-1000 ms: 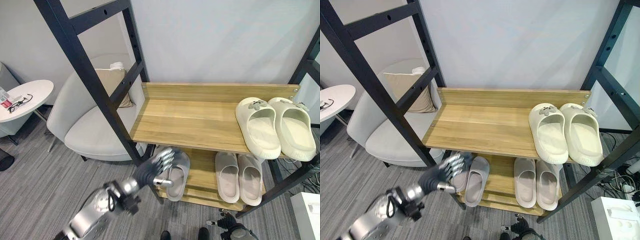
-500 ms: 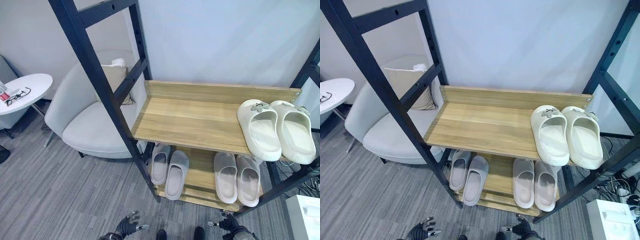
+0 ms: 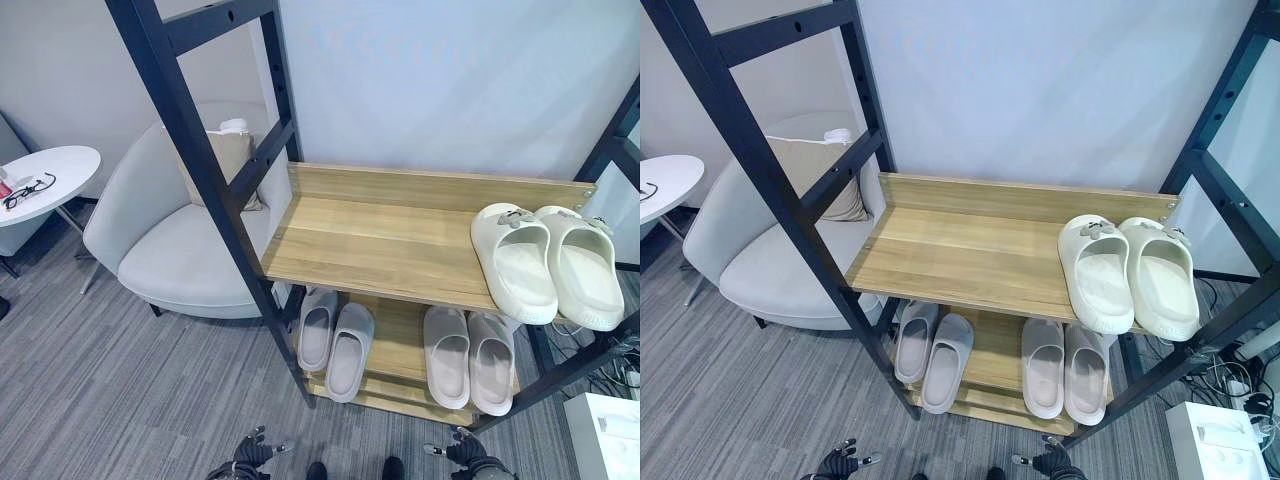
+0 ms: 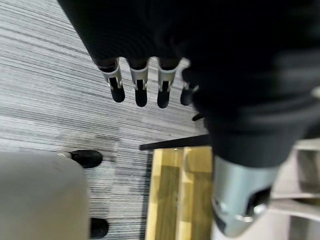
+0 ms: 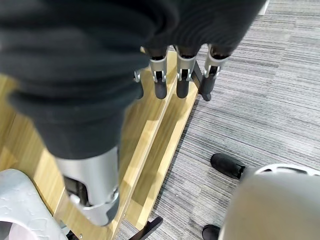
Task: Arrange the slippers neatly on the shoe rack.
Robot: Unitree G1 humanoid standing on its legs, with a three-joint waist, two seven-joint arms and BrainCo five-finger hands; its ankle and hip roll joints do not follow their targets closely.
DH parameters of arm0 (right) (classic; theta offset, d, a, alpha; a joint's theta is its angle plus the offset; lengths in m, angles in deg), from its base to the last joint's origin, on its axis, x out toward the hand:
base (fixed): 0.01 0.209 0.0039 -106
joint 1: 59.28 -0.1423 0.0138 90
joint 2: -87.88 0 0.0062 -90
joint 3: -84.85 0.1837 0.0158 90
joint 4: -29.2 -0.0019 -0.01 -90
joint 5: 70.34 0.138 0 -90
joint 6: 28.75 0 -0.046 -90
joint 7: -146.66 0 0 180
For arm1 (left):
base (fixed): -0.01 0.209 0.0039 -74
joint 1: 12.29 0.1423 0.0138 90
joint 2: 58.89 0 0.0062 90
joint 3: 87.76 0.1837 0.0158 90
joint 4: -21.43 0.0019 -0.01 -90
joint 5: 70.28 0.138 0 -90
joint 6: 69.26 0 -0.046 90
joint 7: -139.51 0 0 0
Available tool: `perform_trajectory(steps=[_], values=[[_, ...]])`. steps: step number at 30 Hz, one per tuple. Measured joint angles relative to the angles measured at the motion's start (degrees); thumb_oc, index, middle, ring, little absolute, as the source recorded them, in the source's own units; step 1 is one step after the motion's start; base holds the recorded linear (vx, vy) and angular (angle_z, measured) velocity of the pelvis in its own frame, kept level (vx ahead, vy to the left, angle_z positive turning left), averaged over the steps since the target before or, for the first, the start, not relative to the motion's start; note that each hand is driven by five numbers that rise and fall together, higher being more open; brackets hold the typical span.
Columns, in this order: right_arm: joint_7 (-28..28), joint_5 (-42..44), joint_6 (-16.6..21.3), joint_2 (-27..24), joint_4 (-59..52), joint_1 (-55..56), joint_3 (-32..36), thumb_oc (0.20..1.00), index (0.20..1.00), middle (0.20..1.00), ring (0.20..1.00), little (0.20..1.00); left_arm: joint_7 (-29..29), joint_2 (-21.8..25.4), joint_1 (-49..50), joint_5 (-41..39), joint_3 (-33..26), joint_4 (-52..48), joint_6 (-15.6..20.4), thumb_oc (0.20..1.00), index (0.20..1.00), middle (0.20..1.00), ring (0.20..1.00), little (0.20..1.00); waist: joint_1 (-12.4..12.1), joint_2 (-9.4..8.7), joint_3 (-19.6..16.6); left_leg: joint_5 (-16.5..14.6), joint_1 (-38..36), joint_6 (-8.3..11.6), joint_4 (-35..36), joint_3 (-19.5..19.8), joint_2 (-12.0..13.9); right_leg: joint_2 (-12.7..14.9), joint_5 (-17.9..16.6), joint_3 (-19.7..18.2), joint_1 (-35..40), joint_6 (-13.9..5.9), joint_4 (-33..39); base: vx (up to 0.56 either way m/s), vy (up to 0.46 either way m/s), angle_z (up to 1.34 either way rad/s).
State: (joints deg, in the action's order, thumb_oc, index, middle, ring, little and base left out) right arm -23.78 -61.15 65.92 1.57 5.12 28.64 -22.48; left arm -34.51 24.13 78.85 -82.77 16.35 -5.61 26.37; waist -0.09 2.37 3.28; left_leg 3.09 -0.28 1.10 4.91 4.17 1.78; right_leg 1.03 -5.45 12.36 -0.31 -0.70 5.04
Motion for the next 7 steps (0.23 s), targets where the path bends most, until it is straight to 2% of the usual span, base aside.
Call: perform_trajectory(steps=[4,7], values=[[1.11,0.94,0.47,-0.05,-3.23,-0.08,0.00,1.000,1.000,1.000,1.000,1.000,0.93,0.07,-0.22,0.12,3.64,-2.22,0.42,1.000,1.000,1.000,1.000,1.000,0.06,0.23,-0.16,0.00,-0.50,-0.01,0.01,-0.11,0.02,-0.02,-0.01,-0.10,0.21,0.01,0.01,0.00,0.000,0.00],[1.67,0.98,0.62,-0.30,-4.55,-0.33,0.10,1.000,1.000,1.000,1.000,1.000,0.99,0.03,-0.26,0.17,4.02,-2.50,0.47,1.000,1.000,1.000,1.000,1.000,0.23,0.45,-0.30,-0.03,-0.52,-0.03,0.01,-0.23,0.01,-0.03,-0.01,-0.31,0.13,0.00,0.00,0.00,-0.002,-0.04]])
